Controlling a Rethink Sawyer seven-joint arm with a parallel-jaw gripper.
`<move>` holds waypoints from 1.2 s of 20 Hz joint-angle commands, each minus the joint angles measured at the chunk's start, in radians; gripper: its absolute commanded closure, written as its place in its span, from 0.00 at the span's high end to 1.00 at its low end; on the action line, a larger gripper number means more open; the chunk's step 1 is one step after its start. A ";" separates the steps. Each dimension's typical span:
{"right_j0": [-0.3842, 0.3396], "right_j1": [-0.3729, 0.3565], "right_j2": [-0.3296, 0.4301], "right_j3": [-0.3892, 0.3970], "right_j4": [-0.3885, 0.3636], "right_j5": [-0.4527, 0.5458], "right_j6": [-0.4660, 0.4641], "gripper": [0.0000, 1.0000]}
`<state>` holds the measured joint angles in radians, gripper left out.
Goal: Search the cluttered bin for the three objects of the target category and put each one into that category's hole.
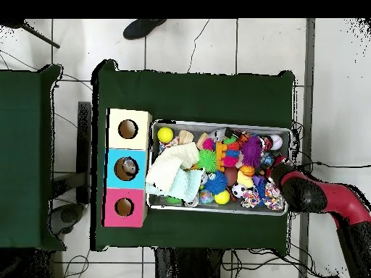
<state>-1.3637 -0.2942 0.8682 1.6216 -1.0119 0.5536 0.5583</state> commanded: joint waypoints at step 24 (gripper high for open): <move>0.003 0.034 -0.016 -0.126 -0.011 0.065 -0.256 1.00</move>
<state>-1.3636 -0.2888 0.8675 1.5989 -1.0117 0.5536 0.5556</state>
